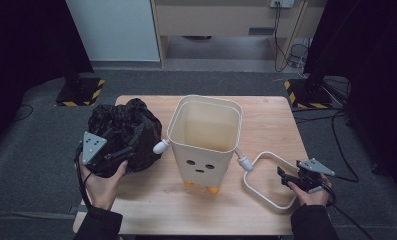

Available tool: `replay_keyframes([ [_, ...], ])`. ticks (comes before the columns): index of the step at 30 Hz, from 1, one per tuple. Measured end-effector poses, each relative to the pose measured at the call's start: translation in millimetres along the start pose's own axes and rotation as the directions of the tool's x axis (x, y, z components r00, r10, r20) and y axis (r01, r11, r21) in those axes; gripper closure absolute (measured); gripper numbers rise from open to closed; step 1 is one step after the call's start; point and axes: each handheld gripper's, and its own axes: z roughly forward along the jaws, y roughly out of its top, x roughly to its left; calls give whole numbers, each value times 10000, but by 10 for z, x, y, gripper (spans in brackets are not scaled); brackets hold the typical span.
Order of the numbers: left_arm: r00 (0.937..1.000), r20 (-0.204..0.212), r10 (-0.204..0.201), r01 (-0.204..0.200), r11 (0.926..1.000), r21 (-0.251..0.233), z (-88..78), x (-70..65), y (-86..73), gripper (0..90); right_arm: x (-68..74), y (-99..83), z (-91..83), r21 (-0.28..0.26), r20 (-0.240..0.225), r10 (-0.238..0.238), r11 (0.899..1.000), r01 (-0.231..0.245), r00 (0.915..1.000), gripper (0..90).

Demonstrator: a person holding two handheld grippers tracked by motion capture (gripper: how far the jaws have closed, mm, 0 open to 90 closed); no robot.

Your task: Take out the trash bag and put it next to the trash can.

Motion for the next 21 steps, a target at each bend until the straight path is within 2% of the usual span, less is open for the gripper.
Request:
replay_keyframes([
  [9,9986,487,199,-238,9965,806,-65,-131,-208,133,-2,-2,-7,-13,22,93,10000,-93,10000,190],
  [21,9972,722,192,-308,9860,1641,-77,-234,-547,124,-20,-7,-13,-13,83,96,10000,-96,9999,192],
])
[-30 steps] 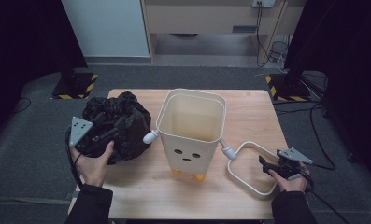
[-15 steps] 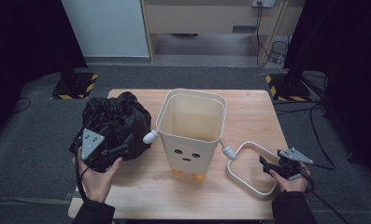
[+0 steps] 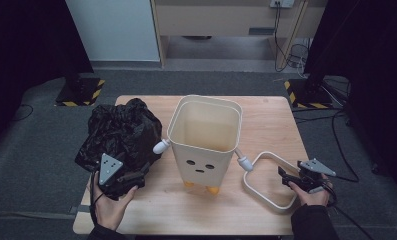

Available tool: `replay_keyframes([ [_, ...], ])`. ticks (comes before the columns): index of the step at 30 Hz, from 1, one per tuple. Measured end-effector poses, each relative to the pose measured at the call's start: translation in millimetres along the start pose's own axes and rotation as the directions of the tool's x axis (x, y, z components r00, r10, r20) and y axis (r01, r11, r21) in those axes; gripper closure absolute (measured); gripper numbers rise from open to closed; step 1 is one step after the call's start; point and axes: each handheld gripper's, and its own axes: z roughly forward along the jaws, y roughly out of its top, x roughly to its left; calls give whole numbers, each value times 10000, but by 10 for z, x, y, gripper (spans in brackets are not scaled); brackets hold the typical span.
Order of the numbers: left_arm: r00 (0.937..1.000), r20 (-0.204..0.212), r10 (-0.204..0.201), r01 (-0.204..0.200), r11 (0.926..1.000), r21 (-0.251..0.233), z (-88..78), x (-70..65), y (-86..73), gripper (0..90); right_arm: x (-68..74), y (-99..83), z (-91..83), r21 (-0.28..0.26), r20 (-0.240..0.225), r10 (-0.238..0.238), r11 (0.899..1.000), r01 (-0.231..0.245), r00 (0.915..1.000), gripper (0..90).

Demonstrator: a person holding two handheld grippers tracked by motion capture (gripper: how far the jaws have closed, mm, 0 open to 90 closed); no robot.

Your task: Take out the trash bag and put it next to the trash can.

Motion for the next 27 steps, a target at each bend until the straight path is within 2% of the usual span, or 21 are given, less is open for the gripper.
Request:
replay_keyframes([
  [9,9994,324,99,-120,9978,651,40,-108,-244,119,-5,1,-8,12,0,63,10000,-63,10000,193],
  [14,9986,512,161,-226,9914,1292,122,-152,-396,117,-13,-1,-5,-44,44,51,10000,-50,10000,194],
  [20,9972,683,291,-440,9728,2273,256,-185,-574,113,-33,0,-18,-41,67,147,9999,-147,9999,201],
  [24,9964,771,362,-572,9551,2907,337,-191,-687,113,-68,-10,-24,70,184,103,9999,-104,9998,216],
  [27,9960,838,316,-585,9382,3410,387,-212,-768,114,-92,-14,-30,117,252,232,9997,-235,9994,232],
])
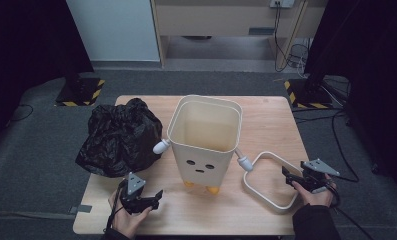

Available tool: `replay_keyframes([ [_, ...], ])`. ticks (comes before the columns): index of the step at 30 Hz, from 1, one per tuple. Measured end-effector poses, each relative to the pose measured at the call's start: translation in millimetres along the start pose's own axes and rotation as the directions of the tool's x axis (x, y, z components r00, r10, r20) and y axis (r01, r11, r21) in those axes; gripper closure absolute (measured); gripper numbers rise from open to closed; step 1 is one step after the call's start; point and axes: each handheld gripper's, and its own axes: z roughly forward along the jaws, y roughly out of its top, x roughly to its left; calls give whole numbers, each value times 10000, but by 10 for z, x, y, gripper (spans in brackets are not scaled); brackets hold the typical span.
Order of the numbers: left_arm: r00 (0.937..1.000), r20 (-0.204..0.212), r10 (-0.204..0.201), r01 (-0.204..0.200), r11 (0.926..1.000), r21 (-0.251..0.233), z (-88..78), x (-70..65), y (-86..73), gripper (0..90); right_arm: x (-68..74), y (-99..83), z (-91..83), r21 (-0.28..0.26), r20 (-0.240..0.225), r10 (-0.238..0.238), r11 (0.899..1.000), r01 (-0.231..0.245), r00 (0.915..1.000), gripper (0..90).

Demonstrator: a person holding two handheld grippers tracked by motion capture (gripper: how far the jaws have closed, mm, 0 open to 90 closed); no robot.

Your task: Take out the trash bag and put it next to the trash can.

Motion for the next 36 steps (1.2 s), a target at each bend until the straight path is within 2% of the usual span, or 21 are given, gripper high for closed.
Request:
replay_keyframes([
  [4,9997,177,189,-198,9984,521,97,-29,-55,113,-28,-4,-3,100,-31,-6,10000,7,10000,264],
  [7,9996,234,126,-142,9973,714,147,-26,-71,115,-41,-9,1,215,4,-115,9997,115,9999,286],
  [11,9999,130,-21,9,9962,868,187,13,-92,115,-63,-11,0,405,37,-109,9991,107,9999,315],
  [13,10000,69,-39,33,9955,948,198,35,-103,115,-87,-17,1,509,94,-258,9984,253,9996,334],
  [18,9998,-145,-110,124,9951,979,228,86,-121,120,-141,-39,3,742,205,-313,9968,297,9993,377],
  [22,9997,-251,-24,47,9957,928,241,90,-125,114,-185,-54,0,911,235,-372,9952,349,9990,423],
  [31,9998,-213,29,-17,9984,557,277,97,-155,60,-232,-74,-1,1423,185,-431,9890,400,9989,562],
  [36,9998,-174,48,-39,9986,523,286,94,-159,46,-245,-69,3,1696,147,-652,9836,618,9978,630],
])
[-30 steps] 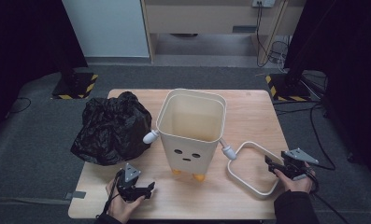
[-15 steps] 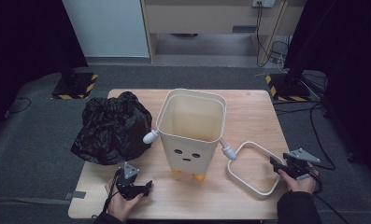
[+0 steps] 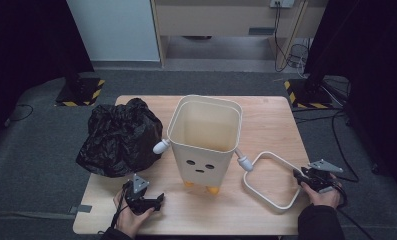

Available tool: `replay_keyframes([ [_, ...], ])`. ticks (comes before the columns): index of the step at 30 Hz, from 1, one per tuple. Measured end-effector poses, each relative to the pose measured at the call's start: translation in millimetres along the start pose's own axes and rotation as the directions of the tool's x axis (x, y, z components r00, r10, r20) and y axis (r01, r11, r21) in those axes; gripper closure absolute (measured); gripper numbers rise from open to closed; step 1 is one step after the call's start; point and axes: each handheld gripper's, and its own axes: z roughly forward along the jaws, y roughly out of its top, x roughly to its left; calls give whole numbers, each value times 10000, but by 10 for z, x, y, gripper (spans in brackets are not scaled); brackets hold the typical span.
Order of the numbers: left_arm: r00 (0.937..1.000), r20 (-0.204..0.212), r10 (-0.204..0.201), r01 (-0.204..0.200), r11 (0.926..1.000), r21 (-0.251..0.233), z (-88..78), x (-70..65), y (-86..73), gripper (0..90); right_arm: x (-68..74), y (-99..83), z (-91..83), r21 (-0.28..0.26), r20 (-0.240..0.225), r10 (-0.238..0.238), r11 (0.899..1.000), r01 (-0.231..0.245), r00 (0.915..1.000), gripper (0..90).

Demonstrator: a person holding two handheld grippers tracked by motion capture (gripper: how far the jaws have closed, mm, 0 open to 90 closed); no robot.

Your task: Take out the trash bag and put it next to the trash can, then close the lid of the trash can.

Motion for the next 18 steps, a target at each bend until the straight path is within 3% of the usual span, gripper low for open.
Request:
replay_keyframes([
  [7,10000,21,57,-57,10000,49,8,-2,5,25,-16,3,24,311,18,-315,9990,314,9995,705],
  [18,9999,70,78,-79,9999,97,15,-4,10,9,-20,12,64,564,-34,-401,9976,402,9992,786],
])
